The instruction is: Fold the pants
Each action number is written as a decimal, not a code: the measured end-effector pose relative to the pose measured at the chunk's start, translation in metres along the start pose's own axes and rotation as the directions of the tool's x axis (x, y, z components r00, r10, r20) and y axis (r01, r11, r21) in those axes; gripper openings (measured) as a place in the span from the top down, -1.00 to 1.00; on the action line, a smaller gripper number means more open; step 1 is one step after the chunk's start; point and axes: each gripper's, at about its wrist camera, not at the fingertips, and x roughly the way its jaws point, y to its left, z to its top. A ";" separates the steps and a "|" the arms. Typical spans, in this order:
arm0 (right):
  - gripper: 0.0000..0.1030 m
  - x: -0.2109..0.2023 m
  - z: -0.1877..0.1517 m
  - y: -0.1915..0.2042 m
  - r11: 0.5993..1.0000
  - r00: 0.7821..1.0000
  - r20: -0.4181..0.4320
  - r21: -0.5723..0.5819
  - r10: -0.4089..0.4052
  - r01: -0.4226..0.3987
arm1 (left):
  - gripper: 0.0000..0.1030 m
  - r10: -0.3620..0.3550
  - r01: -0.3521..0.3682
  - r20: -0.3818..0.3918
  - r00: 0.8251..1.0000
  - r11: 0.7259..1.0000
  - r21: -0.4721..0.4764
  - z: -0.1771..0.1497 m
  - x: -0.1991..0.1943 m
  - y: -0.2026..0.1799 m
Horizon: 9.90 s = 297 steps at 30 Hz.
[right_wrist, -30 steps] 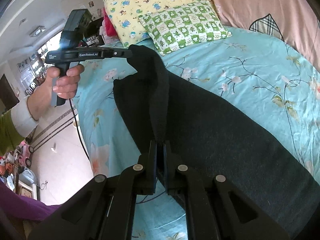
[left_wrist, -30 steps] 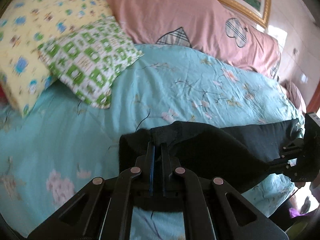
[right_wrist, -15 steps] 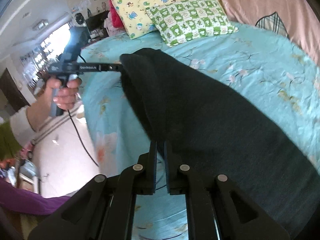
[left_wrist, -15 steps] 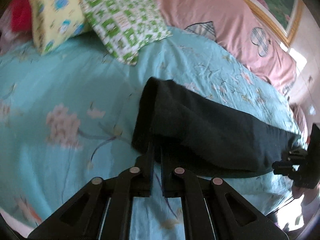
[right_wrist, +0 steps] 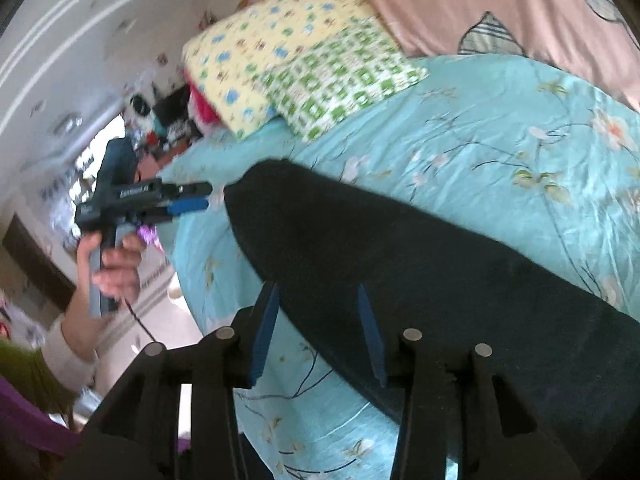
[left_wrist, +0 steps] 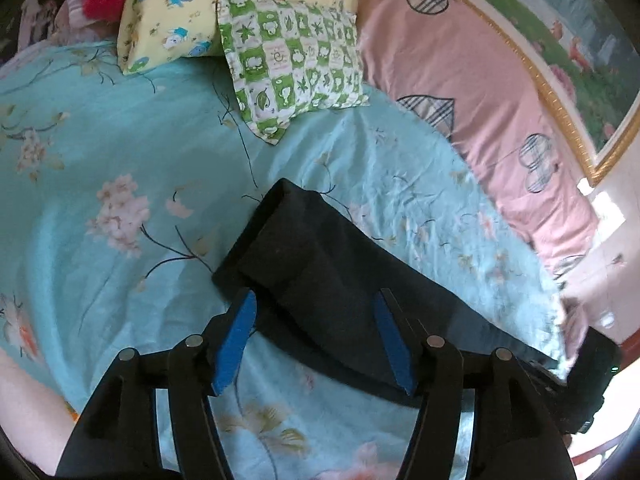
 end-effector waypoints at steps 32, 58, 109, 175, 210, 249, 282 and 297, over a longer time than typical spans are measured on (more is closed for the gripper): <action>0.16 0.103 0.054 -0.061 0.985 0.942 -0.302 -0.135 -0.143 0.106 | -0.32 0.230 -0.235 -0.070 0.971 0.969 -0.081 -0.013 0.065 0.024; 0.59 0.122 0.068 -0.037 0.906 0.908 -0.055 -0.115 -0.416 0.408 | 0.63 0.180 -0.202 0.116 0.977 0.953 0.226 -0.006 0.048 -0.004; -0.11 -0.235 -0.163 -0.114 0.592 0.756 0.184 0.744 -0.628 0.310 | -0.32 -0.175 0.311 -0.260 0.950 0.621 0.719 -0.133 0.103 -0.363; 0.77 -0.235 -0.119 -0.110 0.830 0.777 0.553 0.554 -0.302 -0.072 | 0.81 -0.353 0.755 -0.668 0.655 0.267 0.600 -0.115 0.122 -0.470; 0.71 -0.066 -0.073 -0.073 0.871 0.947 0.260 0.489 -0.187 0.037 | 0.79 -0.360 0.631 -0.551 0.753 0.633 0.449 -0.080 0.177 -0.273; 0.06 -0.023 -0.025 -0.013 0.956 0.979 0.202 0.293 -0.040 -0.022 | 0.17 -0.170 0.189 -0.170 0.971 0.977 0.103 -0.055 0.071 -0.070; -0.35 0.107 0.086 0.036 0.999 0.998 -0.035 -0.006 0.044 -0.044 | -0.05 0.040 -0.045 -0.026 0.999 0.976 -0.215 -0.025 0.039 0.053; -0.18 0.211 0.143 0.061 0.953 0.951 -0.306 -0.275 0.037 -0.125 | -0.07 0.051 -0.058 -0.033 0.998 0.961 -0.269 -0.016 0.051 0.068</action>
